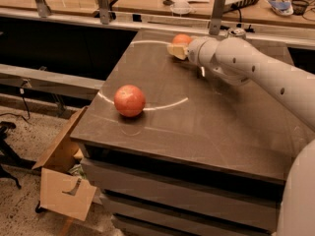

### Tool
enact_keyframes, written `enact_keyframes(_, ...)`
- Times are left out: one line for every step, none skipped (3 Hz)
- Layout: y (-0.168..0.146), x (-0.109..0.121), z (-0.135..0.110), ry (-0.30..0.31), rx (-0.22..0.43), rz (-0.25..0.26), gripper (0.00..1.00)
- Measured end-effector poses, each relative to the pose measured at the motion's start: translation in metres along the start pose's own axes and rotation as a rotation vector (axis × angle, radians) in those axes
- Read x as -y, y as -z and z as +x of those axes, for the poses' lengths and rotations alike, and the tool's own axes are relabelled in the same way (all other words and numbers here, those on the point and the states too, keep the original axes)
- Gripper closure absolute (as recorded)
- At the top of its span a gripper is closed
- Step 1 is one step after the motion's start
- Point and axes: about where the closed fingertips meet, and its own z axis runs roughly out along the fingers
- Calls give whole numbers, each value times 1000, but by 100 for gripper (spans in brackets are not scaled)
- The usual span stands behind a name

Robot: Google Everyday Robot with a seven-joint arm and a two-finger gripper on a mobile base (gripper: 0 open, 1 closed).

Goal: Move orange near apple

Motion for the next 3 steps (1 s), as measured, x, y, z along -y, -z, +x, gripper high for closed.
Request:
enact_keyframes(11, -3, -32, 29, 55, -29, 73)
enact_keyframes(63, -10, -46, 2, 65, -63, 100)
enact_keyframes(125, -21, -37, -39, 16, -132, 100)
